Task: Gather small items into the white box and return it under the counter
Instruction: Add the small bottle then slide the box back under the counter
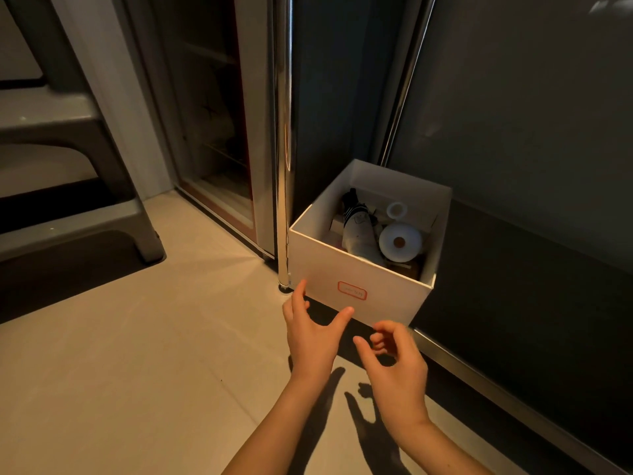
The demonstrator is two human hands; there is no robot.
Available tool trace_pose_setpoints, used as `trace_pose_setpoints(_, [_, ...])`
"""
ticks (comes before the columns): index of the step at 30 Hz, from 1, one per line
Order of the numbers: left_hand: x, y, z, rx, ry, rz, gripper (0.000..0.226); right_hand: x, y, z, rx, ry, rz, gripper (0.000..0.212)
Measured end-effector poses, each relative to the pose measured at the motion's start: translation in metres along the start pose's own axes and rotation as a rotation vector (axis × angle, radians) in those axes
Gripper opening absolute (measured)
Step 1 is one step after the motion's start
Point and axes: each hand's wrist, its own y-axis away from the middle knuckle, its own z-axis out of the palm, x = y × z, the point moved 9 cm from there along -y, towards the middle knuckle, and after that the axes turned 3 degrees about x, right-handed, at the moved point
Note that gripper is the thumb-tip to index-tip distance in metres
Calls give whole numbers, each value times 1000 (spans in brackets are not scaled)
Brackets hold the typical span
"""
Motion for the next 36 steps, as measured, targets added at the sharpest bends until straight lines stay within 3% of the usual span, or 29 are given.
trace_pose_setpoints(3, [19,3,-4,5,-112,174,87,-11,-2,1,-55,134,-108,54])
trace_pose_setpoints(7, [26,-1,-6,-32,-148,254,92,-4,-4,0,-49,-79,13,68])
trace_pose_setpoints(20, [27,-25,5,-151,-161,252,99,1,-30,4,-122,-198,33,61])
trace_pose_setpoints(29, [33,-41,16,-185,-191,273,102,4,-45,15,-175,-207,34,65])
trace_pose_setpoints(36, [27,-58,28,-313,-238,246,115,7,-61,20,-186,-124,51,75])
